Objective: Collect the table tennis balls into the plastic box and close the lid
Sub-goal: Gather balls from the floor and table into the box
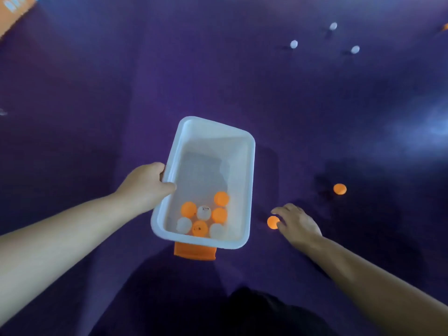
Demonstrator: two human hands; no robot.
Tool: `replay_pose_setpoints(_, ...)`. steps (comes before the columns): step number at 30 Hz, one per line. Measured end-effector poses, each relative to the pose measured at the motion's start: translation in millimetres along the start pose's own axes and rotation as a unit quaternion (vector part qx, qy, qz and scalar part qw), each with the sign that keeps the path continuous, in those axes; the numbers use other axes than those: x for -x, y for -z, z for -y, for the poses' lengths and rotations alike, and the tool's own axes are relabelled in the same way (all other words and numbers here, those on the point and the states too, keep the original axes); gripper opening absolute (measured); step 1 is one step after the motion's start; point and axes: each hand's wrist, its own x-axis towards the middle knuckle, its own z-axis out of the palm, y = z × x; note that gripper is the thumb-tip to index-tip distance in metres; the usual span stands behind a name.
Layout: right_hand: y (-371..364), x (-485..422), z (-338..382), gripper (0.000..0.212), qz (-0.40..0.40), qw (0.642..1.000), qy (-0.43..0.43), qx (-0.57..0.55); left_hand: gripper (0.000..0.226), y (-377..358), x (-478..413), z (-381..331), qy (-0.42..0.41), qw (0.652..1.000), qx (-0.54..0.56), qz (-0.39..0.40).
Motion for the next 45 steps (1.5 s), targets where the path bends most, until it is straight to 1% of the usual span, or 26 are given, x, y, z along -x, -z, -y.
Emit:
replay_pose_setpoints(4,-34,-6,-13,0.052,0.014,1.000,-0.013,0.021,0.011,-41,-8,-10,0.007,1.000,-0.001,0.011)
replay_pose_setpoints(7,-50,-9,-14,0.054,0.033,0.998,-0.017,0.040,0.010,-65,-11,-14,0.015,1.000,0.017,0.019)
replay_pose_setpoints(11,-57,-9,-23,0.047,0.032,0.997,-0.067,0.015,0.008,-88,-10,-22,0.020,0.998,0.044,0.031)
replay_pose_setpoints(16,-58,-8,-41,0.030,0.089,0.991,-0.104,0.000,0.004,-108,-9,-36,0.003,0.997,0.062,0.037)
replay_pose_setpoints(18,-63,-4,-47,0.025,0.088,0.989,-0.112,-0.039,0.008,-115,-9,-42,-0.003,0.997,0.067,0.044)
replay_pose_setpoints(20,-67,4,-52,0.020,0.028,0.983,-0.121,-0.133,0.005,-122,-10,-46,-0.008,0.996,0.070,0.047)
replay_pose_setpoints(21,-67,11,-55,0.019,-0.025,0.975,-0.127,-0.182,0.003,-124,-10,-48,-0.006,0.996,0.070,0.047)
replay_pose_setpoints(22,-68,20,-59,0.018,-0.090,0.963,-0.134,-0.216,0.005,-127,-10,-49,-0.005,0.996,0.072,0.047)
replay_pose_setpoints(24,-70,42,-74,0.019,-0.202,0.937,-0.172,-0.228,0.008,-132,-11,-53,-0.006,0.996,0.074,0.047)
replay_pose_setpoints(26,-74,66,-94,0.014,-0.257,0.910,-0.255,-0.202,0.010,-137,-11,-58,-0.010,0.996,0.072,0.049)
replay_pose_setpoints(28,-79,88,-116,0.008,-0.275,0.887,-0.322,-0.183,0.009,-143,-12,-66,-0.017,0.996,0.072,0.051)
replay_pose_setpoints(30,-85,103,-133,0.023,-0.256,0.878,-0.366,-0.170,0.009,-148,-14,-74,-0.025,0.996,0.070,0.054)
replay_pose_setpoints(32,-89,109,-142,0.041,-0.205,0.883,-0.390,-0.166,0.009,-154,-14,-81,-0.031,0.995,0.071,0.059)
replay_pose_setpoints(34,-90,109,-147,0.051,-0.146,0.896,-0.387,-0.162,0.011,-159,-15,-86,-0.031,0.995,0.073,0.064)
replay_pose_setpoints(35,-89,107,-148,0.052,-0.115,0.906,-0.379,-0.147,0.012,-161,-15,-88,-0.029,0.995,0.074,0.063)
replay_pose_setpoints(37,-84,97,-148,0.041,-0.066,0.917,-0.371,-0.130,0.014,-163,-15,-91,-0.023,0.995,0.073,0.059)
replay_pose_setpoints(38,-77,90,-145,0.033,-0.070,0.909,-0.381,-0.155,0.015,-163,-15,-93,-0.023,0.996,0.072,0.056)
replay_pose_setpoints(39,-68,83,-140,0.026,-0.102,0.892,-0.391,-0.204,0.015,-164,-15,-94,-0.023,0.996,0.069,0.054)
replay_pose_setpoints(40,-58,75,-134,0.022,-0.161,0.867,-0.389,-0.266,0.015,-164,-15,-96,-0.023,0.996,0.065,0.051)
replay_pose_setpoints(41,-45,67,-126,0.018,-0.230,0.846,-0.362,-0.317,0.014,-165,-15,-98,-0.022,0.997,0.062,0.049)
replay_pose_setpoints(42,-30,60,-115,0.015,-0.289,0.831,-0.316,-0.355,0.014,-165,-15,-100,-0.021,0.997,0.058,0.046)
replay_pose_setpoints(43,-15,53,-103,0.011,-0.332,0.817,-0.268,-0.388,0.012,-166,-15,-102,-0.020,0.997,0.056,0.045)
replay_pose_setpoints(45,11,42,-77,0.011,-0.371,0.800,-0.177,-0.437,0.008,-170,-15,-108,-0.017,0.997,0.054,0.047)
